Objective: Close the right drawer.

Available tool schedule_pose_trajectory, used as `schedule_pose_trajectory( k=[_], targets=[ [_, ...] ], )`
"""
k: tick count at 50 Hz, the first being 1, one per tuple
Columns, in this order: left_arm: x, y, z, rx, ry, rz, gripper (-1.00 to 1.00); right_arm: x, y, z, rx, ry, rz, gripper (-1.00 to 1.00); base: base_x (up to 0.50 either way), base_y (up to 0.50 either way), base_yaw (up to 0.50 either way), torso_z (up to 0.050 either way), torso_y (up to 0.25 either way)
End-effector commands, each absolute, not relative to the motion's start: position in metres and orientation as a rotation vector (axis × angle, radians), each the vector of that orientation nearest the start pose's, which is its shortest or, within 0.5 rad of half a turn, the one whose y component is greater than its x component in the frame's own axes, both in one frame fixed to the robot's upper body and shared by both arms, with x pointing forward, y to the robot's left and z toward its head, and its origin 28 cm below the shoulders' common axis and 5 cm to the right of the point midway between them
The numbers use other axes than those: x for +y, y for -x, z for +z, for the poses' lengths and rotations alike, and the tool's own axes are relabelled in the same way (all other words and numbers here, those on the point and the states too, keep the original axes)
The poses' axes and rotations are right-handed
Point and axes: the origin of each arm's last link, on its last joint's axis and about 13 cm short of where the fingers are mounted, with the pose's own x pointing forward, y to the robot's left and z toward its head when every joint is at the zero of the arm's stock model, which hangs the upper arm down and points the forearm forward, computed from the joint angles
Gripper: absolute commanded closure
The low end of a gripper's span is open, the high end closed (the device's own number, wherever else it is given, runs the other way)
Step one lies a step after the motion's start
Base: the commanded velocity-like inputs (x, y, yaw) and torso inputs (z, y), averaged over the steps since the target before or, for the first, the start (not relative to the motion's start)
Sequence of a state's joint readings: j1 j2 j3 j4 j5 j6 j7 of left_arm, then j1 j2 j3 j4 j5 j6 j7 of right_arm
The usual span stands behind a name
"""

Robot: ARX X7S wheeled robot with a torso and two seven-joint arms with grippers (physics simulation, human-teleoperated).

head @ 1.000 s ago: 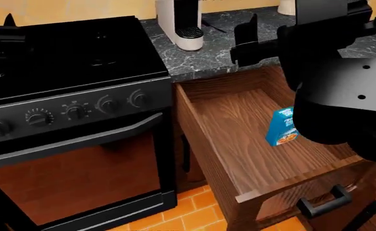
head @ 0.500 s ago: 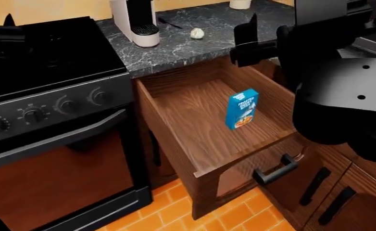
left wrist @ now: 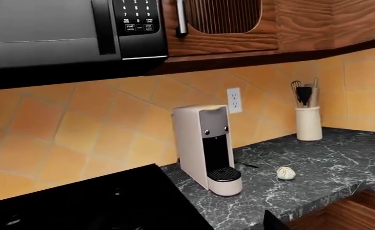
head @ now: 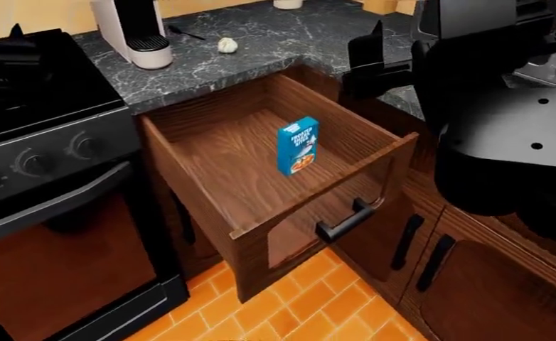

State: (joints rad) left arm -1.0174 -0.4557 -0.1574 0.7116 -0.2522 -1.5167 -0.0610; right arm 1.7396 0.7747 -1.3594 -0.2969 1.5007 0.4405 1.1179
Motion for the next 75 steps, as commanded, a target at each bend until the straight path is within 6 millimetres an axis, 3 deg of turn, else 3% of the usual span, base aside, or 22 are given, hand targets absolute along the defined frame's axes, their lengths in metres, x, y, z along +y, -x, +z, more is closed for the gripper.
schedule_pose_trajectory(
  k=[1, 20, 32, 36, 75],
  targets=[
    [0.3034, -0.2352, 0.3084, -0.236, -0.140, 0.242, -1.00, -0.0838, -0.2709, 0.3234, -0.206, 0.256, -0.049, -1.00, -0.12, 0.09, -0.50, 0.000, 0.000],
    [0.3035, -0.2342, 0.3087, -0.233, -0.137, 0.243, -1.00, -0.0846, -0.2704, 0.3234, -0.206, 0.251, -0.058, -1.00, -0.10, 0.09, -0.49, 0.000, 0.000],
    [0.3029, -0.2336, 0.3088, -0.234, -0.139, 0.241, -1.00, -0.0848, -0.2716, 0.3235, -0.182, 0.250, -0.104, -1.00, 0.00, 0.00, -0.01, 0.000, 0.000],
    [0.3026, -0.2339, 0.3075, -0.231, -0.142, 0.240, -1.00, -0.0853, -0.2701, 0.3237, -0.187, 0.222, -0.048, -1.00, 0.05, 0.05, 0.00, 0.000, 0.000],
    [0.3020, -0.2347, 0.3056, -0.229, -0.156, 0.240, -1.00, -0.0861, -0.2674, 0.3247, -0.184, 0.213, -0.041, -1.00, 0.53, 0.14, 0.00, 0.000, 0.000]
  ],
)
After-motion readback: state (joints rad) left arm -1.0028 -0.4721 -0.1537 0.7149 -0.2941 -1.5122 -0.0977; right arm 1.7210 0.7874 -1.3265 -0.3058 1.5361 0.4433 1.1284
